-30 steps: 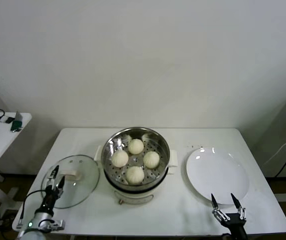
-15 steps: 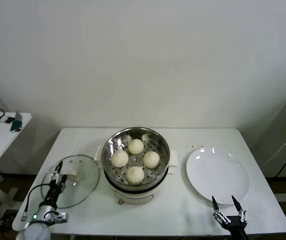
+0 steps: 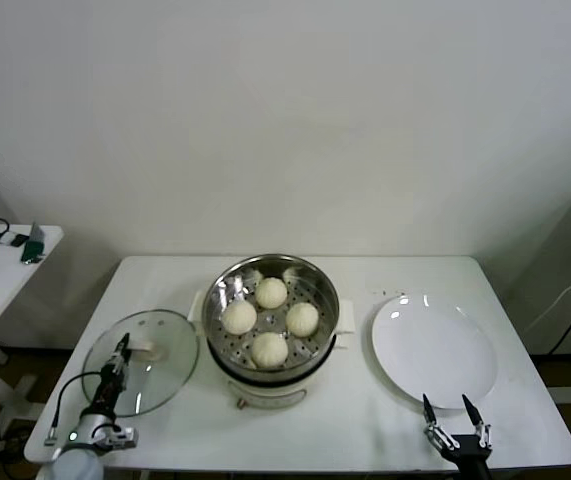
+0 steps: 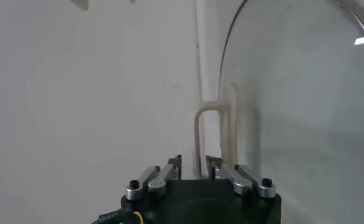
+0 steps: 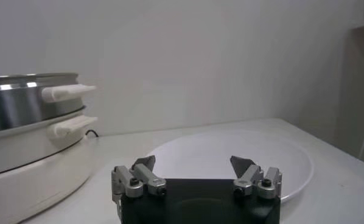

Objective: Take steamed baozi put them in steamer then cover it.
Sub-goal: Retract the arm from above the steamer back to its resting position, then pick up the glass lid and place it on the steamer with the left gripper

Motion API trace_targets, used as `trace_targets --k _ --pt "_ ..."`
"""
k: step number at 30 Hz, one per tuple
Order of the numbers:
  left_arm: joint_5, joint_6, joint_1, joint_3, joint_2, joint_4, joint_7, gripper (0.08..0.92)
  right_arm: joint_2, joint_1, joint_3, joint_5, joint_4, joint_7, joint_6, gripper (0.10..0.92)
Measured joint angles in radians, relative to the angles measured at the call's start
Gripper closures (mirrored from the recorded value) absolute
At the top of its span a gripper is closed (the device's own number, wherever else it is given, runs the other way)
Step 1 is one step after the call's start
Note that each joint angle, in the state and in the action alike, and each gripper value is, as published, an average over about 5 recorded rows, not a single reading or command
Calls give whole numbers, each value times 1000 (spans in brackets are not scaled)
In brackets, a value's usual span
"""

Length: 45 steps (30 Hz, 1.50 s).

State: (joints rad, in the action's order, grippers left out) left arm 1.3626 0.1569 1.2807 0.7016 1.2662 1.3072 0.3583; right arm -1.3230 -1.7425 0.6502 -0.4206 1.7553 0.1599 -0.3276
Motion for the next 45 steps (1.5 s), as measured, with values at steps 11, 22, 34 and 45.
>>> trace_targets --k 11,22,34,45 --pt "-22 -3 9 -6 6 17 10 860 -8 7 -3 2 -2 -1 1 203" --pt "-160 -58 59 20 -42 183 -46 860 -1 2 2 10 1 -5 3 203" --pt "-379 -223 106 17 -207 503 -229 860 -4 3 5 35 3 -33 8 203" --pt "-381 -498 53 -149 -247 746 -394 860 -13 20 -8 48 3 -41 6 203"
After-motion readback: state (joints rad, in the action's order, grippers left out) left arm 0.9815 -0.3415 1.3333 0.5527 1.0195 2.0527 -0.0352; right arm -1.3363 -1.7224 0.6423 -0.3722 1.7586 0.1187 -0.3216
